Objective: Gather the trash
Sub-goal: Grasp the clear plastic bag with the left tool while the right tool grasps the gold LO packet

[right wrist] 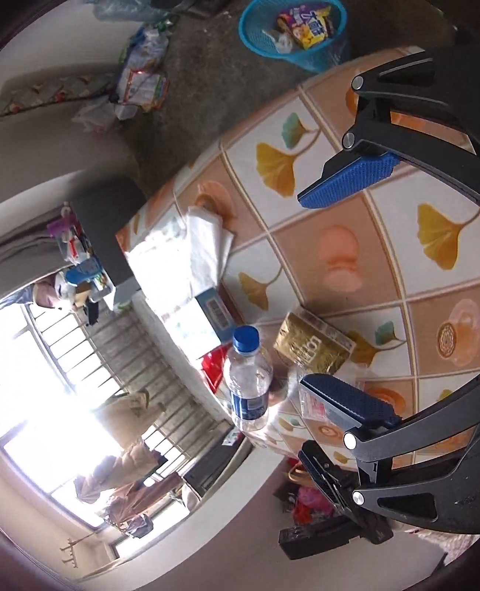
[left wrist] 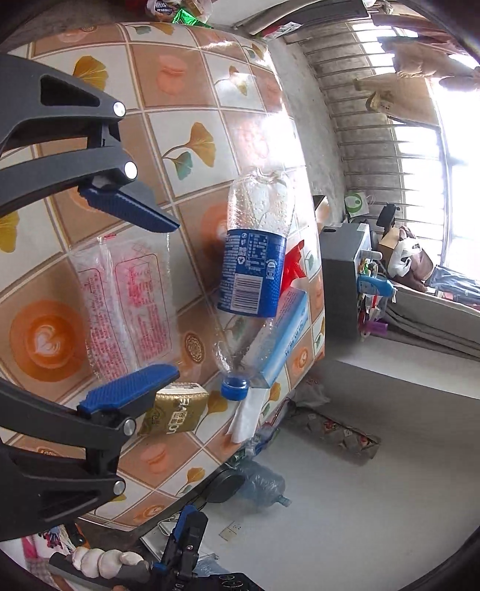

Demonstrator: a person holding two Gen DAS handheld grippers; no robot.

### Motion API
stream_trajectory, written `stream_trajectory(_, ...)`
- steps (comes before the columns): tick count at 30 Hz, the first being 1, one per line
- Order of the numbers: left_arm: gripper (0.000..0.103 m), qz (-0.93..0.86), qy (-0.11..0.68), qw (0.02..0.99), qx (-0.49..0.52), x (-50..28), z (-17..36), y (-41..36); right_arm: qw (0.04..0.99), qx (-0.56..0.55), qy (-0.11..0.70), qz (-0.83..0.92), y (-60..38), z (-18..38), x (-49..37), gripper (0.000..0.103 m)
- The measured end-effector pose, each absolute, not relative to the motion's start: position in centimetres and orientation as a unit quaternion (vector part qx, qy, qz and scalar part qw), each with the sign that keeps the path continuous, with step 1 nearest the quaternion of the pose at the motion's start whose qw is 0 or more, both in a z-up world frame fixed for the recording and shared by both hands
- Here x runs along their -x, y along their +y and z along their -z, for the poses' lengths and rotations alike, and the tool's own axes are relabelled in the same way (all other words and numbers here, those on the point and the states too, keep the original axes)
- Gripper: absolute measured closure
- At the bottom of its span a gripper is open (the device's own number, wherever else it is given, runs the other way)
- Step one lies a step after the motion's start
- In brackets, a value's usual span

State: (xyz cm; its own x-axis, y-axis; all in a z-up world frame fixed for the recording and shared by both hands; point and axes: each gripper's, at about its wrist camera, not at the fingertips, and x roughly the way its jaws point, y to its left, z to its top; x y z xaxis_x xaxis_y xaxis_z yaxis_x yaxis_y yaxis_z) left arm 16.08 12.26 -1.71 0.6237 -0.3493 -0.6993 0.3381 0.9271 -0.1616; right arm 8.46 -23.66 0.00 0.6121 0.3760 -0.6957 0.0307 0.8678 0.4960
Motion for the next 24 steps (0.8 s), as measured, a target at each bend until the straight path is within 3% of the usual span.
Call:
stream_trajectory(2,0.044,0.185,0.400,0.898,0.008,-17.1,2.4,12.6,0.848,-0.251,0.454,-0.110,-22.2,0.8,-9.4,0.026)
stream_trajectory(9,0.067,0.190,0.464,0.865,0.024,-23.1,5.6,14.5,0.816,-0.251,0.507,-0.121,-18.1,1.7,-11.9,0.030)
stream_trajectory(21,0.068,0.223,0.529,0.803,0.158,-21.0,6.4,19.9,0.820,-0.202,0.530,-0.076,-16.3,2.2,-13.3,0.029)
stream_trajectory(24,0.068,0.246,0.540,0.780,0.201,-20.6,7.1,19.9,0.822,-0.189,0.533,-0.070,-15.9,2.6,-13.6,0.036)
